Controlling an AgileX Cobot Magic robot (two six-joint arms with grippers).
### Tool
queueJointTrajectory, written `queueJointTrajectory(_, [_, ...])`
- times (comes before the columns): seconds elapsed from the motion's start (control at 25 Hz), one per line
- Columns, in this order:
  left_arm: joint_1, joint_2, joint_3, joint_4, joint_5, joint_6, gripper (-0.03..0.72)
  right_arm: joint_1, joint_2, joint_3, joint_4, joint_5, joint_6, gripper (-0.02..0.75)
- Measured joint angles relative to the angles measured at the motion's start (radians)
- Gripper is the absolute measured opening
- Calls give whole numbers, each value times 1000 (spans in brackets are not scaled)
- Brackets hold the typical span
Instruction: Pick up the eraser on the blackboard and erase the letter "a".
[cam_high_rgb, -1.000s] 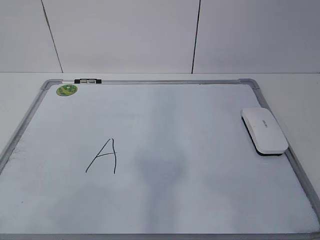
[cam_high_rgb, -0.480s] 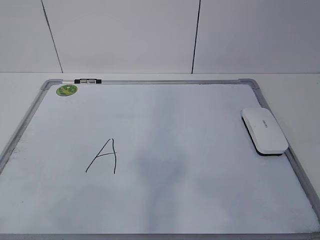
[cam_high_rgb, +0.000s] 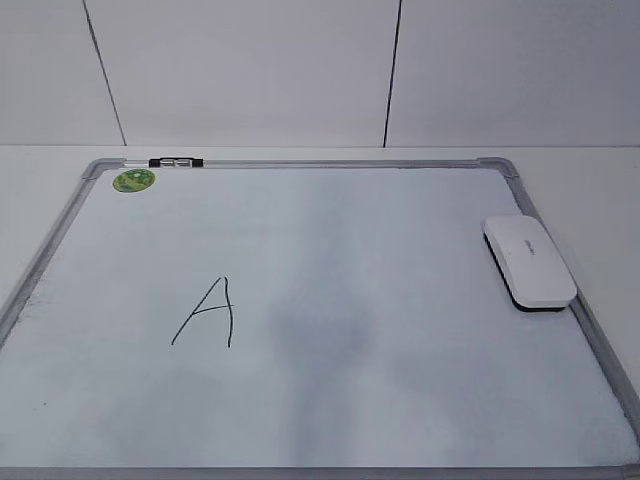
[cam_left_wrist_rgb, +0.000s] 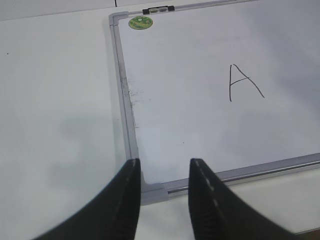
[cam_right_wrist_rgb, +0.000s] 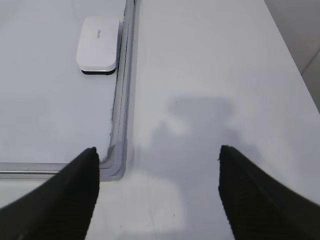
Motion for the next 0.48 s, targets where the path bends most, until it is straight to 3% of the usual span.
queueJointTrajectory(0.48, [0, 0, 0, 0, 0, 0, 243, 0, 0, 0, 0, 0, 0, 592])
